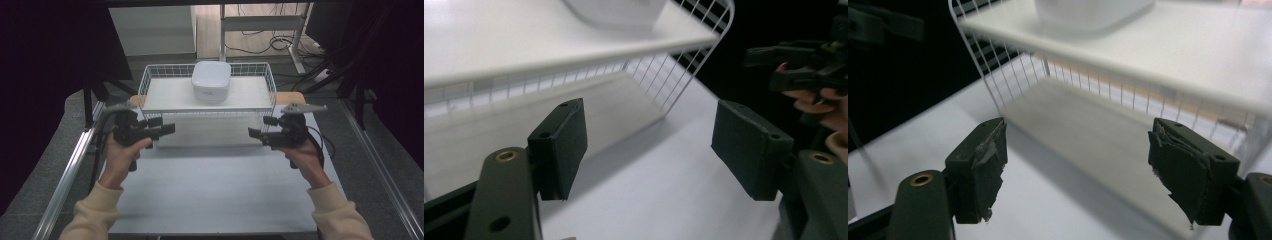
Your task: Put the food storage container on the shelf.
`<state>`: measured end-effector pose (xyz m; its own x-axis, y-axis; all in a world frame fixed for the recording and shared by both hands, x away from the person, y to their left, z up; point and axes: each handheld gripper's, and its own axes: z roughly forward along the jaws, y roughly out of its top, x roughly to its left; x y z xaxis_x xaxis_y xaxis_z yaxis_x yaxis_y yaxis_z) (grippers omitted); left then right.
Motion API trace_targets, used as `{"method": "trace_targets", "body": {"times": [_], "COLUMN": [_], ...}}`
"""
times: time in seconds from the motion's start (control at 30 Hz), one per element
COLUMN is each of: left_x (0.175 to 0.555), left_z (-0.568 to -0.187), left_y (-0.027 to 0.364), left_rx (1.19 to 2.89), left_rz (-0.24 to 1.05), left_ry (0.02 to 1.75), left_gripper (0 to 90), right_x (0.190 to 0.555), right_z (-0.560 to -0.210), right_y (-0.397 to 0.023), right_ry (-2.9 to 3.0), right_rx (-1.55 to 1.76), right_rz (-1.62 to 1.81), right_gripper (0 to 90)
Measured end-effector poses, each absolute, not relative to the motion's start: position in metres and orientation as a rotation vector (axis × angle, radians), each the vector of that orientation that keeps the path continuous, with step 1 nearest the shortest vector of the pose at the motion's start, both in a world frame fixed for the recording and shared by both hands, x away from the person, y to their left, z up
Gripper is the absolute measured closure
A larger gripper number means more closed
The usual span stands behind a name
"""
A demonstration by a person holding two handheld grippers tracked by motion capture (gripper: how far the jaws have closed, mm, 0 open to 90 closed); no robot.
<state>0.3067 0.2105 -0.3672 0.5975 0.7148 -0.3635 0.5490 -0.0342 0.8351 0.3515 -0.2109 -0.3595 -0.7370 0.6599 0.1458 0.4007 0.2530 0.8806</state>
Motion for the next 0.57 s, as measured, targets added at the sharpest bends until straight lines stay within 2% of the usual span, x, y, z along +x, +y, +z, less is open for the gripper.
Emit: {"method": "trace_targets", "body": {"times": [0.13,0.3,0.57], "left_x": [0.283,0.272,0.275], "left_z": [-0.396,-0.421,-0.426], "left_y": [0.203,0.197,0.193], "left_rx": [1.770,1.802,1.809], "left_rz": [0.223,0.205,0.211], "left_ry": [1.052,1.067,1.079], "left_gripper": [29.6,28.3,26.7], "right_x": [0.330,0.316,0.312], "right_z": [-0.389,-0.417,-0.418], "right_y": [-0.223,-0.230,-0.232], "right_ry": [2.282,2.304,2.295], "right_rx": [0.992,1.011,0.995], "right_rz": [1.452,1.429,1.420], "right_gripper": [23.2,22.7,19.9]}}
